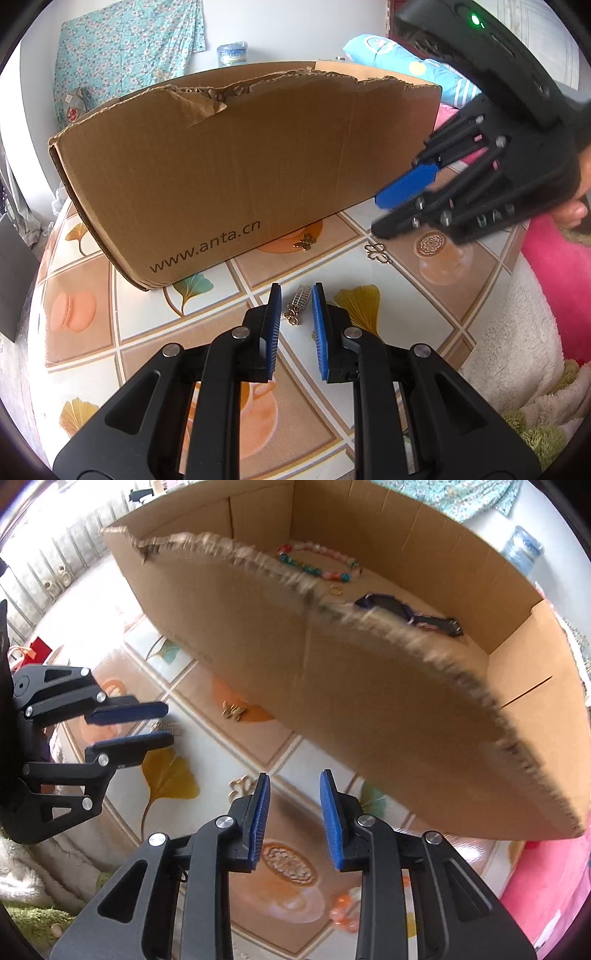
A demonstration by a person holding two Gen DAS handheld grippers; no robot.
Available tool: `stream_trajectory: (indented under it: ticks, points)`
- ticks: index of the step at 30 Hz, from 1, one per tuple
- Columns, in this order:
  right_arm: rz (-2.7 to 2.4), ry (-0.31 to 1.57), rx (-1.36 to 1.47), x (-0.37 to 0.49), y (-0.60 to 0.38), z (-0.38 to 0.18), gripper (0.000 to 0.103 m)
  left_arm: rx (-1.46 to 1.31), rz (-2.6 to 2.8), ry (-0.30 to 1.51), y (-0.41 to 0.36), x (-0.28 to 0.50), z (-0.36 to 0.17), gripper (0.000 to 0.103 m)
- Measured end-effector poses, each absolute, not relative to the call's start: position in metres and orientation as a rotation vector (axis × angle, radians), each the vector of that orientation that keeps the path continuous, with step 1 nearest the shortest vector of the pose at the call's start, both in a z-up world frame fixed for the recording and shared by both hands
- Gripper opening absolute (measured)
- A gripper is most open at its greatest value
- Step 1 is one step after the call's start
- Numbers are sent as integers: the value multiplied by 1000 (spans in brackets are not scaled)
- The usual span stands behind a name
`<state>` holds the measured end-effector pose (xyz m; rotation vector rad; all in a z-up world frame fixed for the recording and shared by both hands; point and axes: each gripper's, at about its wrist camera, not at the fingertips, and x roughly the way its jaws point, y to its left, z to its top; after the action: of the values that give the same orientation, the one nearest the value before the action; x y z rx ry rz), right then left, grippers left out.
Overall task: Organize jewelry
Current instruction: 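Grasp the gold knot charm with the left tool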
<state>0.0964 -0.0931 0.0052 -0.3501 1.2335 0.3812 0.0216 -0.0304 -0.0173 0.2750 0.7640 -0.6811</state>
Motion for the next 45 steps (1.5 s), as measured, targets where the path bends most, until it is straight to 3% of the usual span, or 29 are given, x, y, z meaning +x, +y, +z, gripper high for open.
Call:
stream_trajectory:
  ticks: [8,19,27,45]
  points:
    - [455,1261,-298,81,-88,4,27,269,-680,761,-30,22,-17,16]
    - [348,1170,17,68,-147,14,27,260,-785,655,-24,0,5,16]
    - [336,1048,164,33,-186,24,27,415,-845,717,-66,-5,-5,16]
    - [423,987,329,3,-230,1,27,541,-853,851,-89,15,-11,16]
